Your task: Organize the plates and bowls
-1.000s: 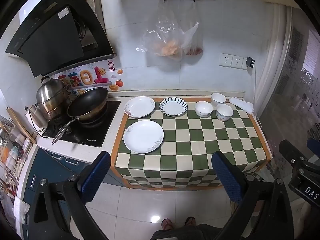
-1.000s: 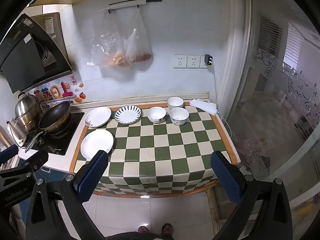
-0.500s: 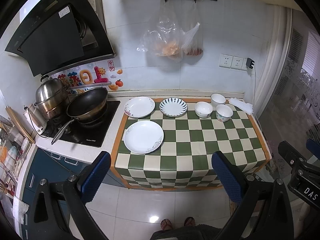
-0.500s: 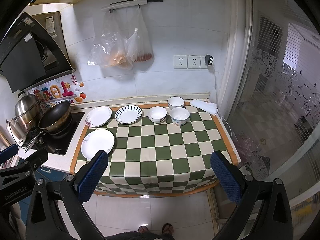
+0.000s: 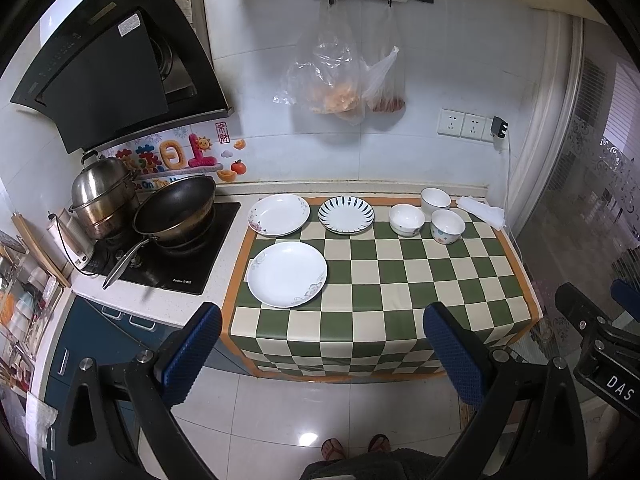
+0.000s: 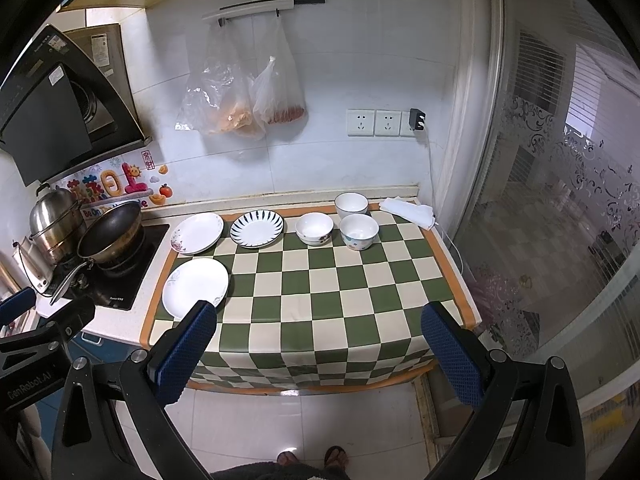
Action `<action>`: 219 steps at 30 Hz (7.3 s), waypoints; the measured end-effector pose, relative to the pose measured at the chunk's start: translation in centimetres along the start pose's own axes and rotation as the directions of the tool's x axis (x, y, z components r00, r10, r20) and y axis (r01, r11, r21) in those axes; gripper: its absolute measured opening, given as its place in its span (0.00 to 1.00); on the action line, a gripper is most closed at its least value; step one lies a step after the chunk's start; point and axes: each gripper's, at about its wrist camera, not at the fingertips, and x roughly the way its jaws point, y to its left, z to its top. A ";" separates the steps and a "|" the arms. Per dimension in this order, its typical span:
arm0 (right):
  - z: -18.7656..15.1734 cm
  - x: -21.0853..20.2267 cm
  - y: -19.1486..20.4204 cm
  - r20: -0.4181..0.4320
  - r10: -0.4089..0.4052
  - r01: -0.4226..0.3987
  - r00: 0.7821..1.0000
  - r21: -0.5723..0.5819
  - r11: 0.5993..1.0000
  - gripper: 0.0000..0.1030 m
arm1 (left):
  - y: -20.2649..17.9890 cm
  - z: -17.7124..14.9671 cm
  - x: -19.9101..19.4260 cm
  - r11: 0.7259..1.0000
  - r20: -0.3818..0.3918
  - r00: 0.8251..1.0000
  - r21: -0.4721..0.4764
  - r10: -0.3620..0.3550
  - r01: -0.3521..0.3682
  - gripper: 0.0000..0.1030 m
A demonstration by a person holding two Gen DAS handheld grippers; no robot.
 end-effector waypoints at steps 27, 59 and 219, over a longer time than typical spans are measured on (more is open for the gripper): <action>0.0 -0.2 0.3 0.000 0.005 -0.005 1.000 0.004 1.000 1.00 | 0.1 0.6 -0.3 1.000 0.009 1.000 -0.001 0.004 -0.004 1.00; 1.4 1.6 1.2 -0.006 0.019 -0.019 1.000 0.012 1.000 1.00 | 0.9 1.2 1.7 1.000 0.002 1.000 -0.018 -0.017 0.017 1.00; 15.9 75.6 29.1 -0.631 0.480 -0.568 0.610 0.076 0.820 0.13 | 24.8 11.9 58.8 0.921 -0.476 0.856 -0.389 -0.203 0.003 0.25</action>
